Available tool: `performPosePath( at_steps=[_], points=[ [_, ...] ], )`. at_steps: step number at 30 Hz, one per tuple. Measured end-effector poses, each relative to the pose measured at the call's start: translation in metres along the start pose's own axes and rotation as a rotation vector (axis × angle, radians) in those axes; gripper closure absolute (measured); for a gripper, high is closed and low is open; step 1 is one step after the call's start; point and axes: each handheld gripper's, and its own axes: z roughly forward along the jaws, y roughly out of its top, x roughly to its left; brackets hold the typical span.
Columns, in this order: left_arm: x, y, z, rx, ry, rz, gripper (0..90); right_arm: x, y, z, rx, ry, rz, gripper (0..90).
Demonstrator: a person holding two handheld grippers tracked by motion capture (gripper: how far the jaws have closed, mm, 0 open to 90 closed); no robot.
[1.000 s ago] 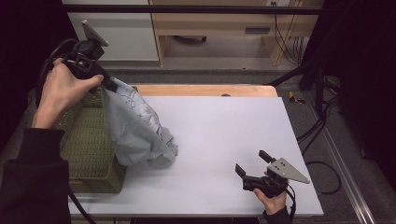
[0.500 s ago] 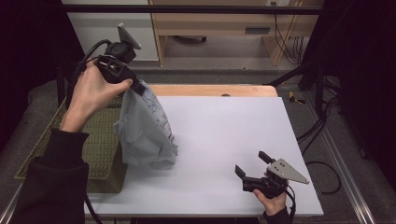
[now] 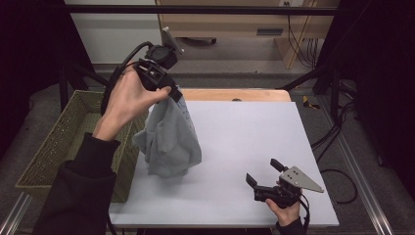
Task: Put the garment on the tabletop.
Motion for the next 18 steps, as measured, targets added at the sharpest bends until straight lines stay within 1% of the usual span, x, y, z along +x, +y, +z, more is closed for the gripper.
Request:
performPosePath(
  at_steps=[1,2,3,4,5,6,7,8,9,10,11,13,14,15,16,17,18],
  points=[
    [-0.006,0.004,0.002,-0.003,-0.009,0.010,85.4,0.000,0.000,-0.001,0.004,0.003,-0.001,0.2],
    [-0.006,0.004,0.002,-0.003,-0.009,0.010,85.4,0.000,0.000,-0.001,0.004,0.003,-0.001,0.2],
    [-0.014,0.009,0.004,-0.005,-0.017,0.026,85.4,0.000,0.001,-0.001,0.002,0.001,-0.003,0.3],
    [-0.018,0.011,0.005,-0.011,-0.019,0.037,85.4,-0.001,0.001,-0.001,0.001,0.000,-0.005,0.3],
    [-0.018,0.011,0.005,-0.011,-0.019,0.037,85.4,0.001,0.002,-0.001,-0.006,0.012,0.019,0.3],
    [-0.025,0.015,0.007,-0.020,-0.035,0.052,85.4,0.001,0.002,-0.001,-0.005,0.009,0.019,0.3],
    [-0.028,0.016,0.009,-0.030,-0.035,0.059,85.4,0.001,0.002,-0.002,-0.006,0.009,0.022,0.3],
    [-0.028,0.016,0.009,-0.030,-0.035,0.059,85.4,0.001,0.002,-0.002,-0.006,0.009,0.022,0.3],
    [-0.032,0.019,0.011,-0.022,-0.039,0.064,85.4,0.001,0.002,-0.002,-0.010,0.014,0.027,0.3],
    [-0.037,0.021,0.015,-0.022,-0.035,0.076,85.4,-0.002,0.001,-0.002,-0.006,0.005,-0.003,0.3],
    [-0.040,0.022,0.017,-0.024,-0.042,0.084,85.4,-0.001,0.001,-0.002,-0.003,0.002,0.003,0.3],
    [-0.043,0.024,0.022,-0.012,-0.053,0.096,85.4,0.000,0.002,-0.002,-0.016,0.013,0.011,0.2],
    [-0.044,0.024,0.026,-0.003,-0.064,0.116,85.4,0.000,0.002,-0.002,-0.018,0.015,0.018,0.2],
    [-0.044,0.024,0.026,-0.003,-0.064,0.116,85.4,0.000,0.002,-0.002,-0.018,0.015,0.018,0.2],
    [-0.045,0.023,0.033,0.008,-0.068,0.133,85.4,-0.002,0.001,-0.002,-0.007,0.007,0.000,0.3],
    [-0.046,0.022,0.039,0.002,-0.074,0.123,85.3,-0.001,0.001,-0.002,-0.011,0.008,0.009,0.3],
    [-0.046,0.022,0.039,0.002,-0.074,0.123,85.3,-0.001,0.001,-0.002,-0.011,0.008,0.009,0.3]
  ],
)
